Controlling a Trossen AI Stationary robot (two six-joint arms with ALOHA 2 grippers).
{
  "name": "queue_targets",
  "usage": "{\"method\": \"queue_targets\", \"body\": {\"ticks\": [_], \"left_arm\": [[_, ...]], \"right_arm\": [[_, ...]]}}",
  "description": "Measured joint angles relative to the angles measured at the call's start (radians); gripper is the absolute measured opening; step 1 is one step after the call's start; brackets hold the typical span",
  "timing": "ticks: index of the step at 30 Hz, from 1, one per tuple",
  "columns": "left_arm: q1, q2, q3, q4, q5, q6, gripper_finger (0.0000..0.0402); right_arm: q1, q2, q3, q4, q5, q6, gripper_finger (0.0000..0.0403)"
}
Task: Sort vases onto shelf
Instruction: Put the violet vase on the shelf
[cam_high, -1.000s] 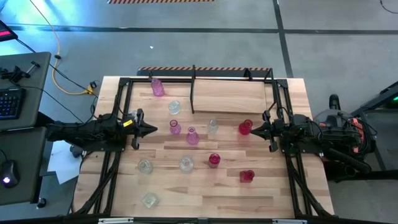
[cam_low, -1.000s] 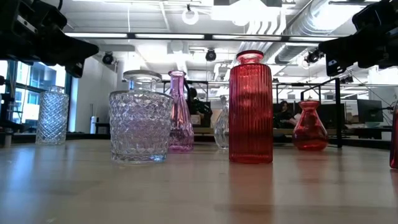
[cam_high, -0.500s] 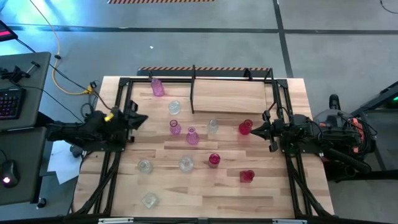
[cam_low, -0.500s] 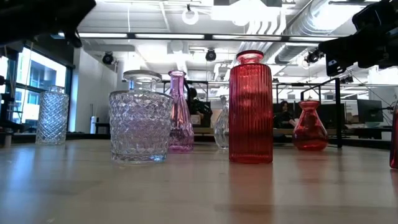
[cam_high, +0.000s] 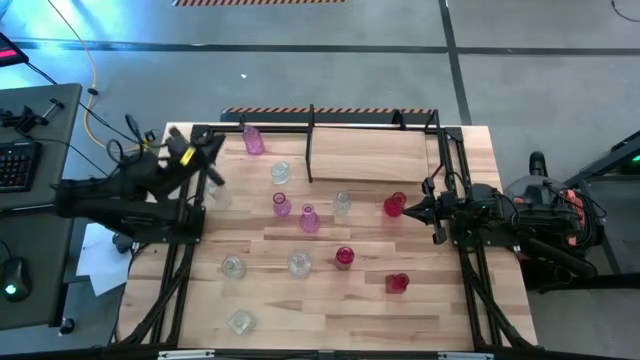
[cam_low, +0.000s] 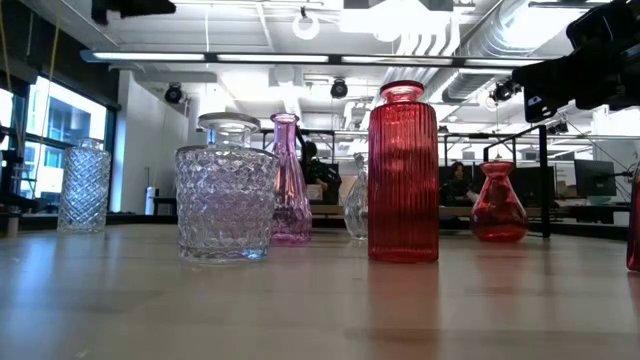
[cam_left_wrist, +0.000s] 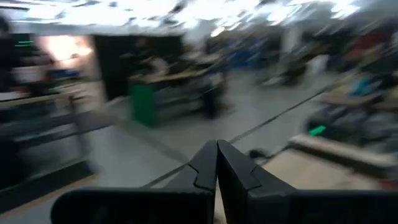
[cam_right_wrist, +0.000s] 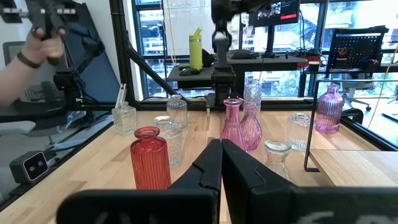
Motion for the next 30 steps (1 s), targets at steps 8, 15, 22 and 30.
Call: {"method": "queue_targets", "body": {"ticks": [8,15,22,30], "left_arm": [[0.232,0.336,0.409,-0.422,0.013,-0.071,0.0003],[0.566,0.525,0.529,-0.634,0.291,-0.095,0.0003],[0.824,0.654,0.494,-0.638,0.558,-0.087,0.0003],[0.935,0.819,0.488,-0.634,0.569,0.084,0.0003]], "right_arm": [[0.0,0.0,0.0,0.0,0.0,0.0,0.0],[0.0,0.0,0.0,0.0,0.0,0.0,0.0],[0.0,0.0,0.0,0.0,0.0,0.0,0.0],[0.0,0.0,0.0,0.0,0.0,0.0,0.0]]}}
